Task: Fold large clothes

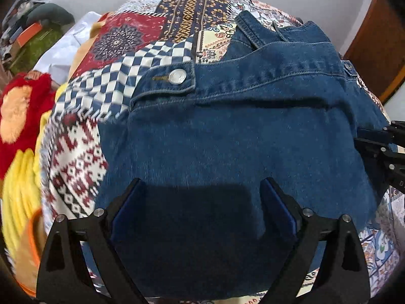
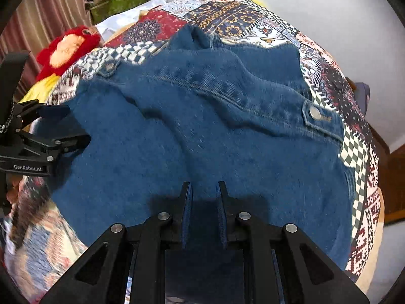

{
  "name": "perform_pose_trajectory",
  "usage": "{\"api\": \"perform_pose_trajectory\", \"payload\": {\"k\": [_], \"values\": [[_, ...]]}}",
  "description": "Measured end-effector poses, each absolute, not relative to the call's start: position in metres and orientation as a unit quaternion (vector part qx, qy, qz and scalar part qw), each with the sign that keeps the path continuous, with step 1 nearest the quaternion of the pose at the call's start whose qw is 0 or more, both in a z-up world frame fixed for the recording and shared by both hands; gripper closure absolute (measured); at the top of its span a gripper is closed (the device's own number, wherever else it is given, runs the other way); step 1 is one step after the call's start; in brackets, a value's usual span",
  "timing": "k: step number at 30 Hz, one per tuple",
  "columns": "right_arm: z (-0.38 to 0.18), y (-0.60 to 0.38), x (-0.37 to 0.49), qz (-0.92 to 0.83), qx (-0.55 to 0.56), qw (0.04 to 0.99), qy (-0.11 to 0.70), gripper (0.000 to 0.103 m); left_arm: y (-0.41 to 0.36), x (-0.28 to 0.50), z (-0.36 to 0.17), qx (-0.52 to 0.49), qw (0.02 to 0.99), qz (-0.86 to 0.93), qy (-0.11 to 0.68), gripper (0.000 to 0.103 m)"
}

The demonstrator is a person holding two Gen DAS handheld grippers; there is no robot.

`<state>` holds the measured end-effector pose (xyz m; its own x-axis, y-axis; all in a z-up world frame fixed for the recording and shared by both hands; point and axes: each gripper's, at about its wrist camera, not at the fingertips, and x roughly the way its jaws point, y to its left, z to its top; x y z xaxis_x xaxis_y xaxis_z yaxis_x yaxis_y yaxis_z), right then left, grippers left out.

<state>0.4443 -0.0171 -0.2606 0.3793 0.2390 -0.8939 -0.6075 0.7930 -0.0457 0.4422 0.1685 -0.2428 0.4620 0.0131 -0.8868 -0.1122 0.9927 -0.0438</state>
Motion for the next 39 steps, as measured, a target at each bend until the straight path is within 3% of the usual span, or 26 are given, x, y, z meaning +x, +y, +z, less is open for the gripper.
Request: {"api": "perform_pose_trajectory", "payload": {"k": [6,15,21,29,37,38,39], "values": [[-0.263,-0.032,0.426,0.220,-0.240,0.818,0.473,0.088,0.172,0.427,-0.246,-0.045,0.856,0.041,0.514,0.005],[-0.261,-0.075,0.420,0.188,-0.236,0.829,0.471,0.088,0.185,0.388,-0.246,-0.006,0.857,0.081,0.508,0.005],[-0.258,-0.121,0.423,0.177,-0.176,0.831,0.497,0.088,0.205,0.374,-0.248,0.004,0.847,0.127,0.516,0.005],[-0.258,-0.153,0.427,0.165,-0.101,0.830,0.524,0.088,0.230,0.348,-0.256,-0.104,0.840,0.121,0.519,0.005],[-0.260,-0.179,0.420,0.121,-0.101,0.833,0.530,0.088,0.231,0.315,-0.250,-0.075,0.838,0.158,0.516,0.003],[-0.261,-0.184,0.420,0.096,-0.112,0.836,0.529,0.087,0.232,0.310,-0.248,-0.082,0.837,0.160,0.517,0.003],[-0.262,-0.189,0.421,0.082,-0.115,0.835,0.531,0.073,0.236,0.303,-0.246,-0.092,0.835,0.164,0.516,0.003]]}}
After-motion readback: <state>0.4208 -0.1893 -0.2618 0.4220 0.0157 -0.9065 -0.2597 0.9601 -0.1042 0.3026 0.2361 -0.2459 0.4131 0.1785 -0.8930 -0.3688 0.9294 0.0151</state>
